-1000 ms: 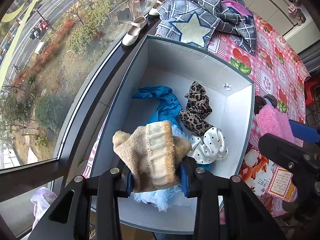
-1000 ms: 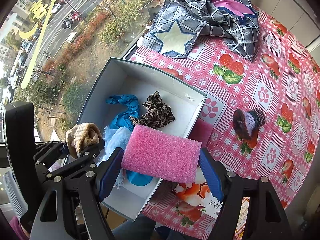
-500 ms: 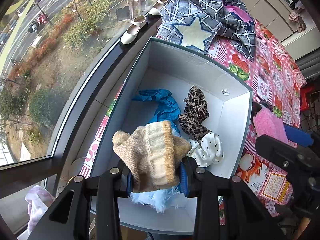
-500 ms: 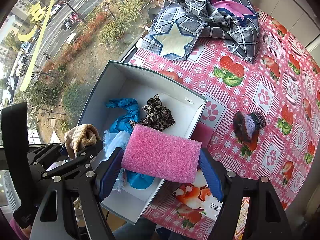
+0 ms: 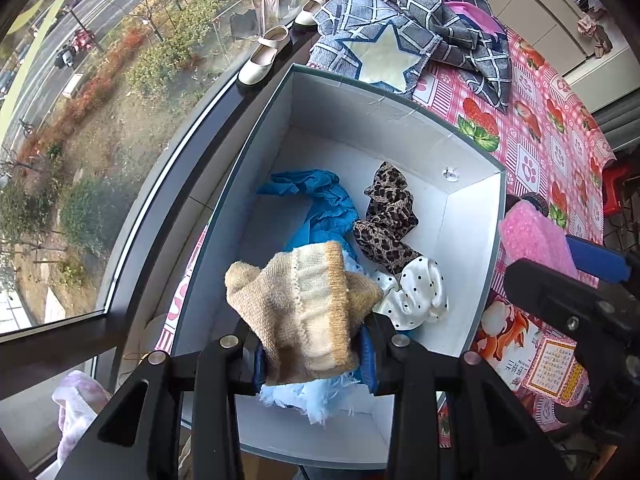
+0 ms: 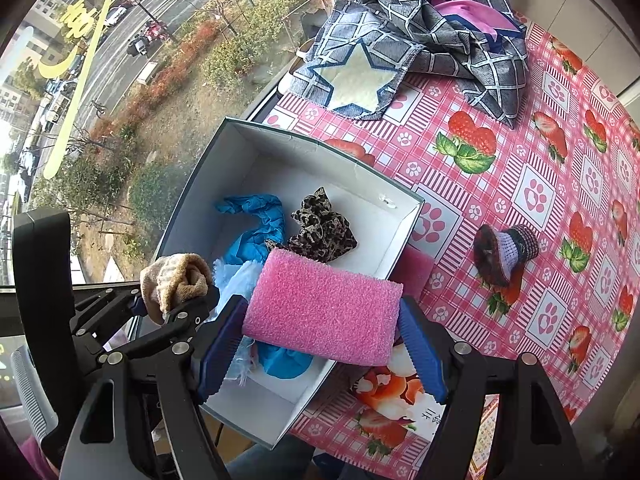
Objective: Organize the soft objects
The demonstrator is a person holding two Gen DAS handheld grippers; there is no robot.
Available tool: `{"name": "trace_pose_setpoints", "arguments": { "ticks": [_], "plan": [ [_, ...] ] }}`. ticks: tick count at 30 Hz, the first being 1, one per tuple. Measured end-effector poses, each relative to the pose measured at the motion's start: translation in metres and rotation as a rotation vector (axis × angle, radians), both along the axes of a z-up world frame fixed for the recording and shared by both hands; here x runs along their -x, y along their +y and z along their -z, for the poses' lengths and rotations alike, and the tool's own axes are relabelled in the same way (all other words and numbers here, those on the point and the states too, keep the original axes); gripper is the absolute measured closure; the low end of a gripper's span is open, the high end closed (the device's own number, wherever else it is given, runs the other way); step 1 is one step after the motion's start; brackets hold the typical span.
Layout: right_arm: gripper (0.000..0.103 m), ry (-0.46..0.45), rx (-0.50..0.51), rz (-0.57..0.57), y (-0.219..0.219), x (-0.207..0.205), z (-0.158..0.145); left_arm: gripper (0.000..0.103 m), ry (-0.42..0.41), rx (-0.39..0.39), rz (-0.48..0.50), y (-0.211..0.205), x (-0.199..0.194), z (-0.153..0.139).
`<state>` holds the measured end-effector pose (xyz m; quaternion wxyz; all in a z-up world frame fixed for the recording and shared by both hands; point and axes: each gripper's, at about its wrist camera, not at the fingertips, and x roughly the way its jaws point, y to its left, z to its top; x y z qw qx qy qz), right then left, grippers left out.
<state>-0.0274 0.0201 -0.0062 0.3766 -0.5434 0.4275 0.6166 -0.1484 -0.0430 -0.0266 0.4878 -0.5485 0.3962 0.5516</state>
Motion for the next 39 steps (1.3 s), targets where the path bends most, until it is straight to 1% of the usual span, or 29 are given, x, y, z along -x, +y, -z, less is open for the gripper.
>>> {"name": "trace_pose_setpoints", "arguments": {
  "ticks": [3,4,5,6,7,8,10,12,13,14,16,21,25,29,34,39],
  "plan": [
    [0.026,0.0,0.007,-0.007,0.0,0.002,0.001,0.063,-0.003,-0.005,-0.002,-0.001,0.0,0.0],
    [0.026,0.003,0.01,-0.01,0.0,0.003,0.002,0.058,-0.006,-0.006,-0.004,-0.001,0.001,0.0],
    [0.026,0.006,0.014,-0.013,-0.001,0.004,0.002,0.05,-0.01,-0.007,-0.007,-0.002,0.001,0.0],
    [0.026,0.01,0.018,-0.02,-0.001,0.005,0.002,0.044,-0.015,-0.009,-0.01,-0.002,0.002,0.0],
    [0.026,0.01,0.018,-0.026,-0.002,0.006,0.002,0.03,-0.02,-0.01,-0.013,-0.003,0.003,0.0],
    [0.025,0.008,0.014,-0.032,-0.003,0.007,0.001,0.021,-0.023,-0.012,-0.015,-0.004,0.004,-0.001],
    [0.02,0.006,0.009,-0.041,-0.005,0.008,0.0,0.02,-0.02,-0.02,-0.015,-0.007,0.004,-0.002],
    [0.002,0.01,0.007,-0.043,-0.007,0.009,-0.001,0.019,-0.023,-0.016,-0.014,-0.009,0.004,-0.001],
    [0.001,0.017,0.004,-0.043,-0.007,0.009,-0.002,0.017,-0.028,-0.013,-0.011,-0.011,0.004,0.0],
    [0.001,0.02,0.004,-0.045,-0.008,0.009,-0.003,0.014,-0.031,-0.011,-0.01,-0.012,0.005,0.0],
    [0.001,0.03,0.007,-0.053,-0.009,0.009,-0.003,0.013,-0.03,-0.011,-0.005,-0.016,0.004,0.0],
    [0.001,0.028,0.006,-0.059,-0.014,0.006,-0.005,0.013,-0.05,-0.048,0.009,-0.026,0.004,-0.007],
    [0.001,0.003,-0.003,-0.065,-0.021,0.003,-0.009,0.013,-0.034,-0.072,0.046,-0.034,0.001,-0.016],
    [0.001,-0.018,-0.054,-0.052,-0.029,-0.003,-0.02,0.013,-0.008,-0.09,0.08,-0.042,-0.003,-0.022],
    [0.001,-0.044,-0.119,-0.04,-0.042,-0.007,-0.029,0.013,-0.003,-0.086,0.096,-0.053,-0.006,-0.024],
    [0.001,-0.044,-0.086,-0.017,-0.054,-0.013,-0.021,0.013,0.003,-0.074,0.097,-0.06,-0.007,-0.023]
  ]
}}
